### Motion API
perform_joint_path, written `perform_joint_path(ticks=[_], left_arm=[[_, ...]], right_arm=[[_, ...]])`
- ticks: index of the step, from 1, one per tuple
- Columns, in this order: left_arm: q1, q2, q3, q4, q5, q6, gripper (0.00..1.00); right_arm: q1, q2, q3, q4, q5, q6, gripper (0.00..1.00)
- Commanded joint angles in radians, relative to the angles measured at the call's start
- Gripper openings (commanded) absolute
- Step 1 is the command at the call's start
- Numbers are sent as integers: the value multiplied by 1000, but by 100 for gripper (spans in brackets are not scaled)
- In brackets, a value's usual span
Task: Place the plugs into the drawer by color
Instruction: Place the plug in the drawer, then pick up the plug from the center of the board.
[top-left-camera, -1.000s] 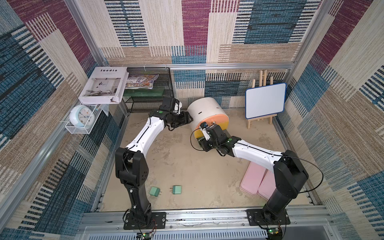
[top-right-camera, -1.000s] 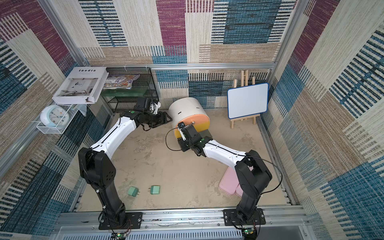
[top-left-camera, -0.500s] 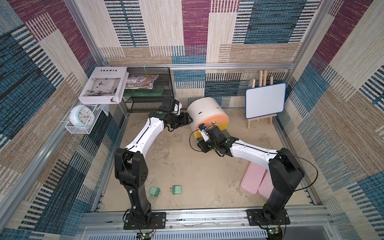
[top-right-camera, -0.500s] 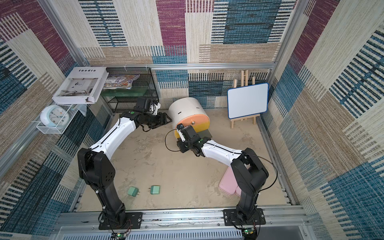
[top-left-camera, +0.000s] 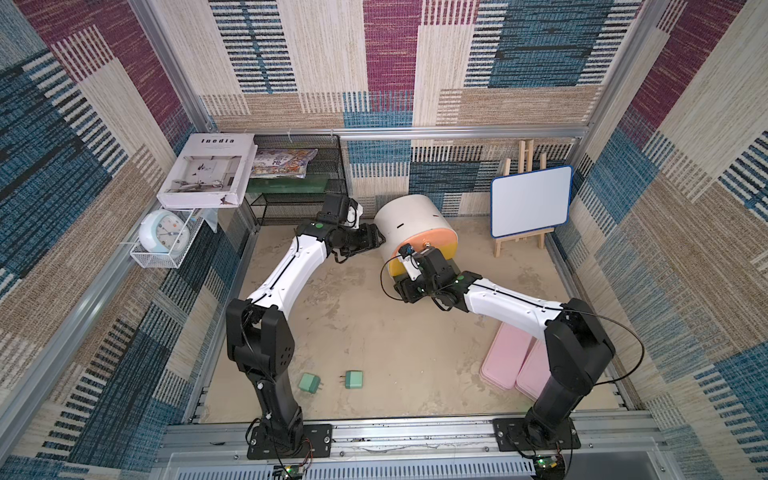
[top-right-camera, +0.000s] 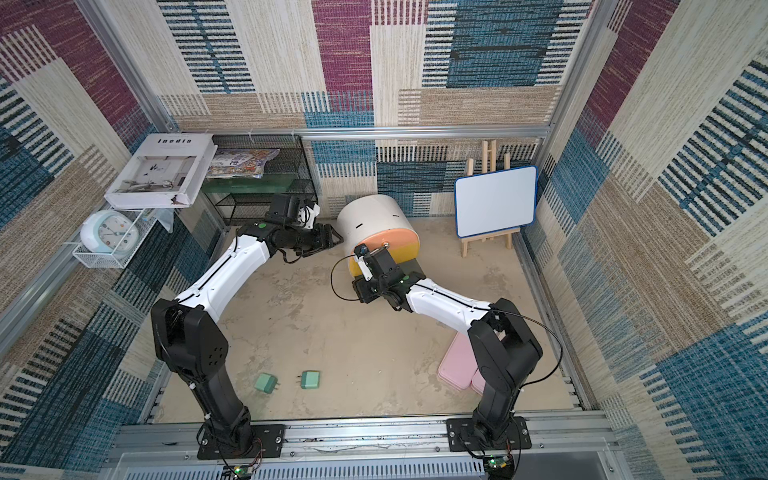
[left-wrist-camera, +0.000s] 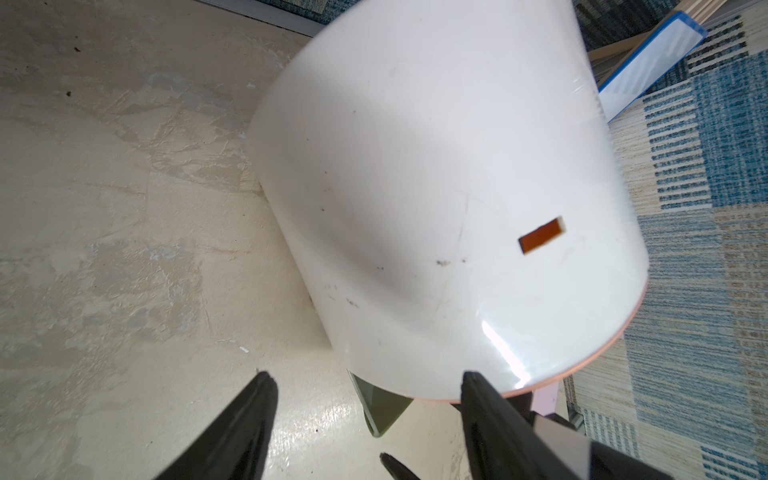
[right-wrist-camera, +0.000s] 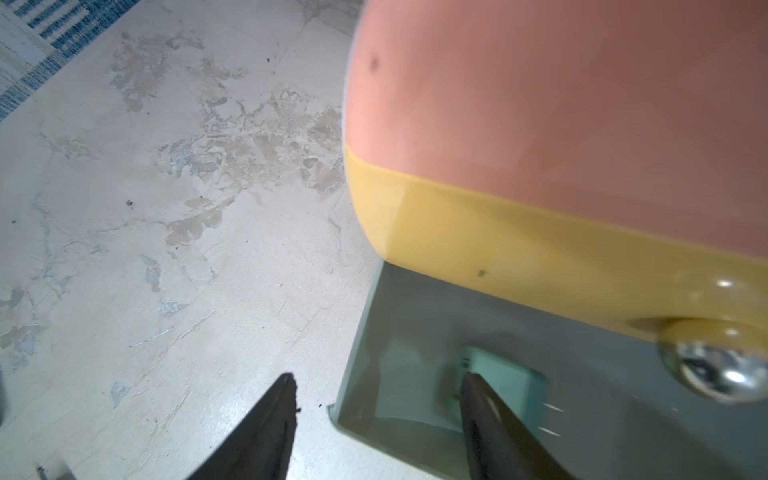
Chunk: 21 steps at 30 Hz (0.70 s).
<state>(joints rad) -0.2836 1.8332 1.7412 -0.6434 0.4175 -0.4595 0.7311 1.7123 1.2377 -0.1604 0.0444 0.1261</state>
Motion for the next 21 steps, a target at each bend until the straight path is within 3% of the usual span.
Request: perform_joint_path(ticks=[1, 4, 9, 14, 21], left_arm=[[0, -15, 0, 15, 3, 11, 74], [1, -20, -1, 15, 1, 14, 74], [7, -25, 1, 12, -3, 16, 74], [9, -26, 1, 8, -6, 18, 74], [9, -34, -3, 5, -14, 19, 74]], right_arm=[[0, -52, -5, -29, -31, -30, 67], [31, -121, -83, 11, -137, -59, 68], [284, -146, -210, 110, -20, -125, 66], [499, -26, -187, 156, -3, -168, 67], [568, 173, -62, 116, 2, -247, 69]])
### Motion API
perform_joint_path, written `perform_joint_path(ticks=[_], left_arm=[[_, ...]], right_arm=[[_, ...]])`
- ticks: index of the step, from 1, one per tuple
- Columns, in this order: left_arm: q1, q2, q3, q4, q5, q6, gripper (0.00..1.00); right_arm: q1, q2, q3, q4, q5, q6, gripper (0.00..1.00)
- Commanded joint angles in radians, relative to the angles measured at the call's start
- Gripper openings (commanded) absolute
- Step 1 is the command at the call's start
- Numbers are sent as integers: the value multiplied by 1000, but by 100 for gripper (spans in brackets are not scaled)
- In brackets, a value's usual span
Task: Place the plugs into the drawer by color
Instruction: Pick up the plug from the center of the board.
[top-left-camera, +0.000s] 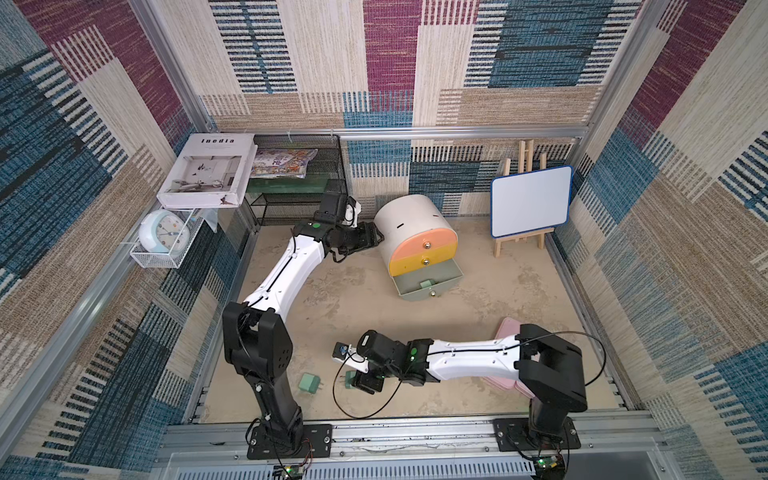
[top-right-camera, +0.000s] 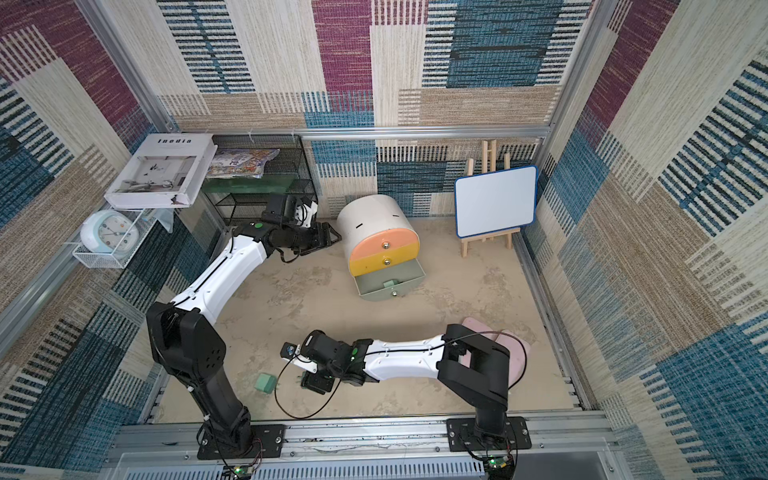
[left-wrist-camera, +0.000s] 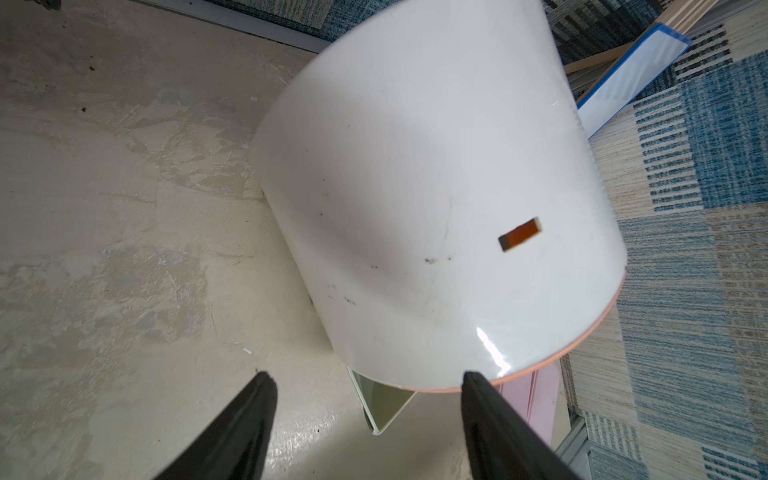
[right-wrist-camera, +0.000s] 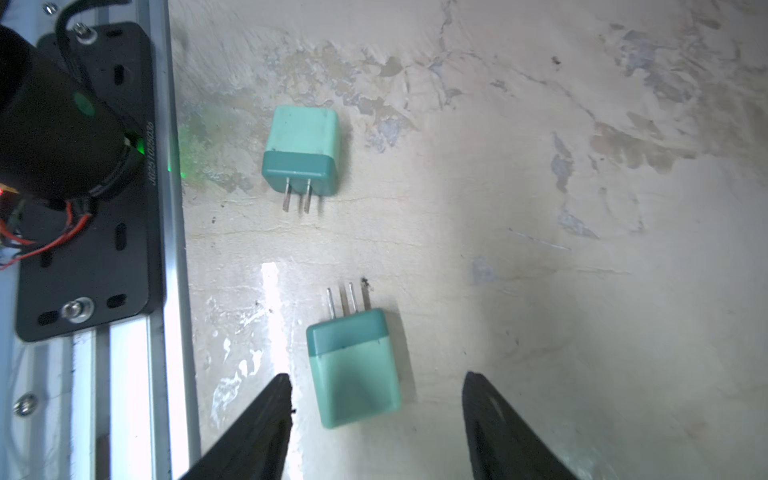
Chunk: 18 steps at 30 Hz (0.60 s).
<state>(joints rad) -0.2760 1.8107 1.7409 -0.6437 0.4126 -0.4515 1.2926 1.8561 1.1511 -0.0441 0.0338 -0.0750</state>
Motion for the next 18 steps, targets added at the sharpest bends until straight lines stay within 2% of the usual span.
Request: perform_joint_path(ticks=[1, 14, 18], left_arm=[[1, -13, -4, 6, -10, 11, 74], [3, -11, -4, 5, -2, 14, 74], [3, -11, -3, 7, 2, 13, 74]], right_arm=[[6, 44, 35, -3, 9, -52, 69], [8, 111, 69, -45, -26, -61, 68], [8, 110, 65, -51, -25, -60, 61]])
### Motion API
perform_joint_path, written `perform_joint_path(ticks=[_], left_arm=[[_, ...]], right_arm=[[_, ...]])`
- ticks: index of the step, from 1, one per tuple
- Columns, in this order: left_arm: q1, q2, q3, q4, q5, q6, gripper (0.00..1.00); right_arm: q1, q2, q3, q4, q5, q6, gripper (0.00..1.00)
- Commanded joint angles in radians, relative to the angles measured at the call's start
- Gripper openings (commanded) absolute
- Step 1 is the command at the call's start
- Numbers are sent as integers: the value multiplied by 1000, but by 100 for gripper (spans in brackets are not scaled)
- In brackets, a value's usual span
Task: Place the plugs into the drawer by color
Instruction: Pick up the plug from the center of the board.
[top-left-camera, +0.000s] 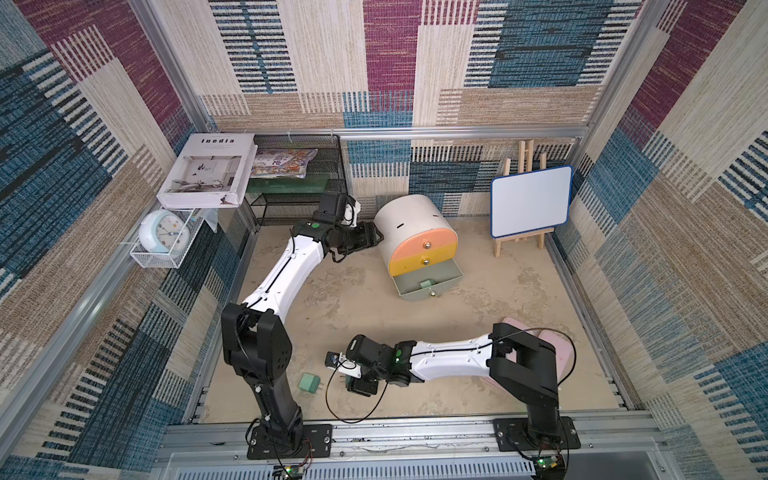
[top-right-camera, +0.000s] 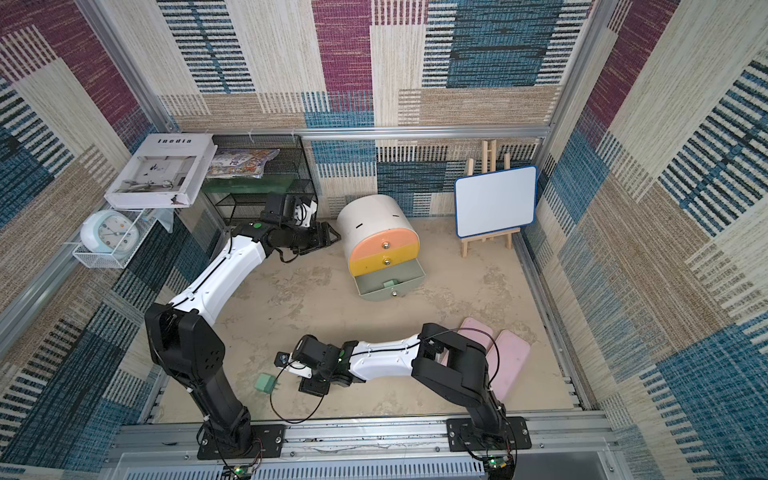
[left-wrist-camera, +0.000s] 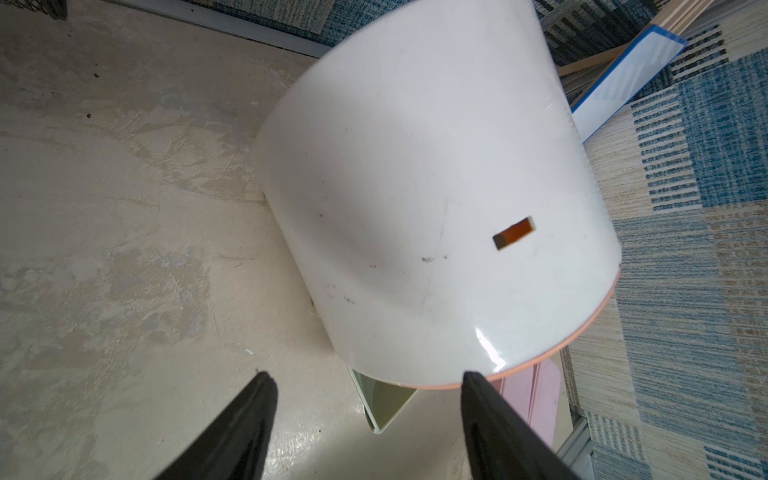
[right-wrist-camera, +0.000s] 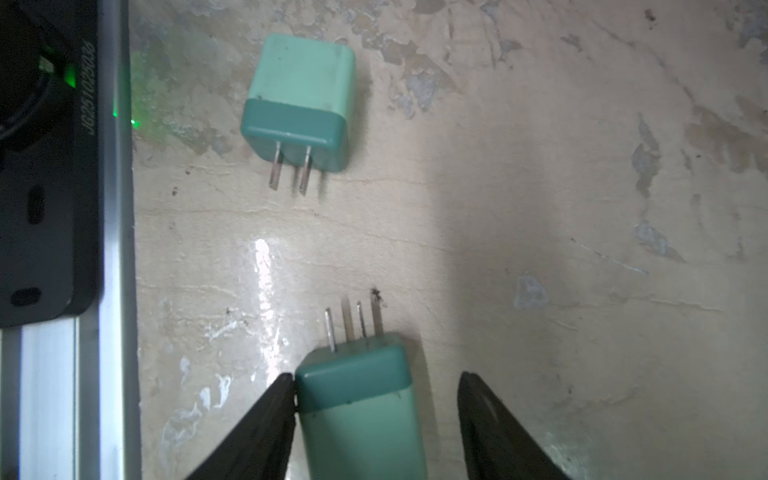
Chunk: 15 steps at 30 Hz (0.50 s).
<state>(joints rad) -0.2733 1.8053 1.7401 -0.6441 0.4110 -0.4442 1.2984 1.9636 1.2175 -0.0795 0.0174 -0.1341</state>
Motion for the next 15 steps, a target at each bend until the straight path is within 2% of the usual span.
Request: perform_joint_path(ticks=[1, 4, 8, 11, 15], left_arm=[[0, -4, -1, 7, 4, 6, 74], [0, -4, 0, 6, 3, 6, 74], [0, -4, 5, 2, 2, 7, 74], [0, -2, 7, 2, 3, 6, 74], [0, -1, 4, 5, 4, 4, 74]], right_arm=[[1, 1, -1, -16, -7, 0, 57], [2, -2, -3, -16, 0, 6, 50], [2, -7, -8, -21, 7, 13, 47], [1, -11, -16, -23, 17, 20, 47], [2, -9, -22, -34, 30, 28, 53]])
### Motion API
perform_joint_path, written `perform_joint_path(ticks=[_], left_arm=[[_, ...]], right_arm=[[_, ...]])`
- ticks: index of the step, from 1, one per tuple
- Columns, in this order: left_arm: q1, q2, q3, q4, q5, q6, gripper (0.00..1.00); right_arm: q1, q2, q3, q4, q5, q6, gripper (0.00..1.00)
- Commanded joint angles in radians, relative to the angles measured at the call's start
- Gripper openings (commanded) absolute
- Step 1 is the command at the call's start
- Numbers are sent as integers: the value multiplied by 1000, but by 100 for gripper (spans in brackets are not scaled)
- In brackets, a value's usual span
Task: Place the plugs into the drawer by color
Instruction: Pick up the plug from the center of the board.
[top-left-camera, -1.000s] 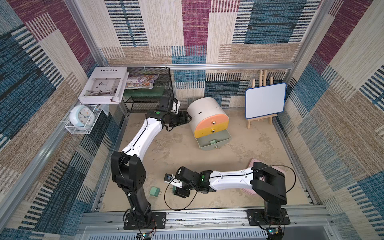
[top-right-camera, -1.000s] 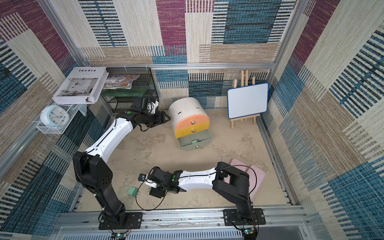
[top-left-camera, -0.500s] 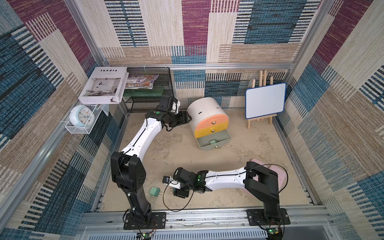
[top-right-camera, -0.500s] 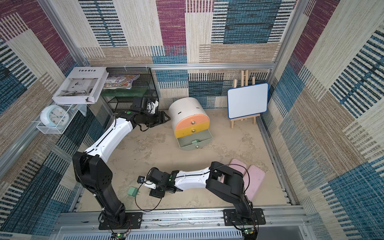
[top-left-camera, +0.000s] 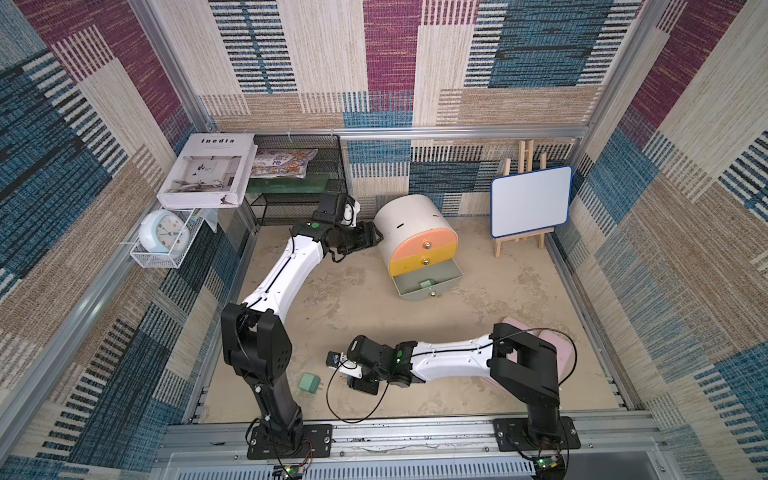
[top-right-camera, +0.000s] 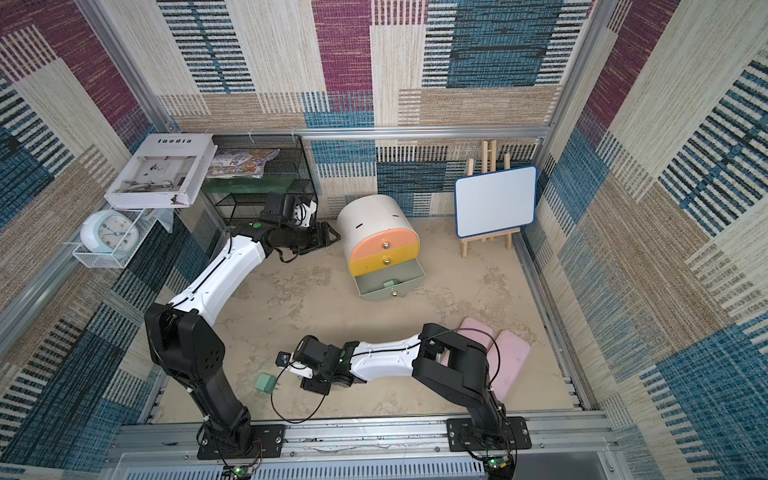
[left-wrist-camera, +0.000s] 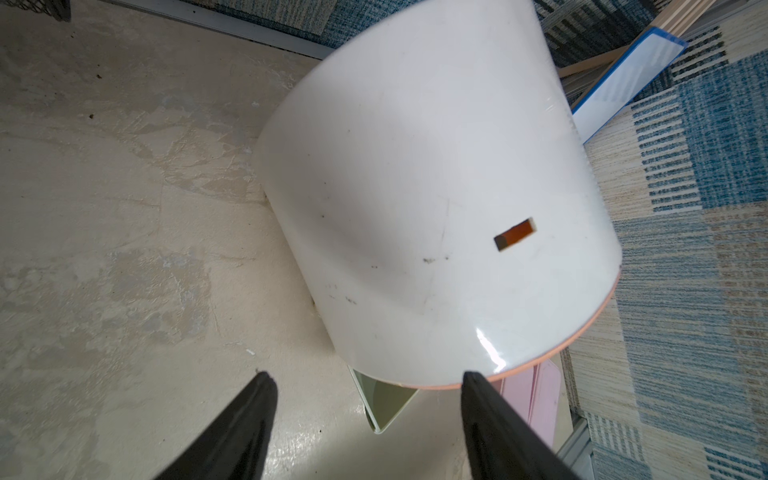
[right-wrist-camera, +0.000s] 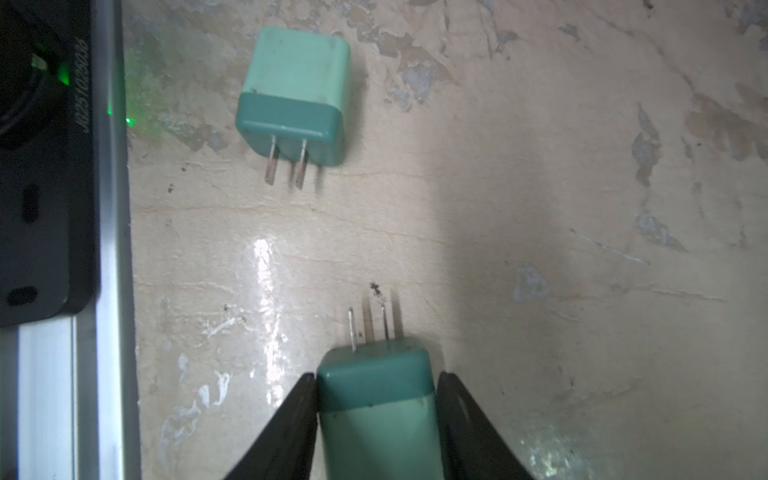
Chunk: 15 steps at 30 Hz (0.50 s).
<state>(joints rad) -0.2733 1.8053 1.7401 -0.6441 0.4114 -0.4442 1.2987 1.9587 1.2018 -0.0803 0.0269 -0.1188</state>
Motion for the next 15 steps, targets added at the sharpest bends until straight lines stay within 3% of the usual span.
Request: perform_joint_path(ticks=[1, 5, 15], left_arm=[[0, -1, 4, 6, 4, 4, 74], [0, 0, 3, 7, 4, 2, 74], [0, 2, 1, 9, 6, 0, 74]], right_arm=[[1, -6, -9, -32, 19, 14, 53], [1, -6, -10, -27, 18, 15, 54], [-18, -114, -67, 26, -5, 75, 39]])
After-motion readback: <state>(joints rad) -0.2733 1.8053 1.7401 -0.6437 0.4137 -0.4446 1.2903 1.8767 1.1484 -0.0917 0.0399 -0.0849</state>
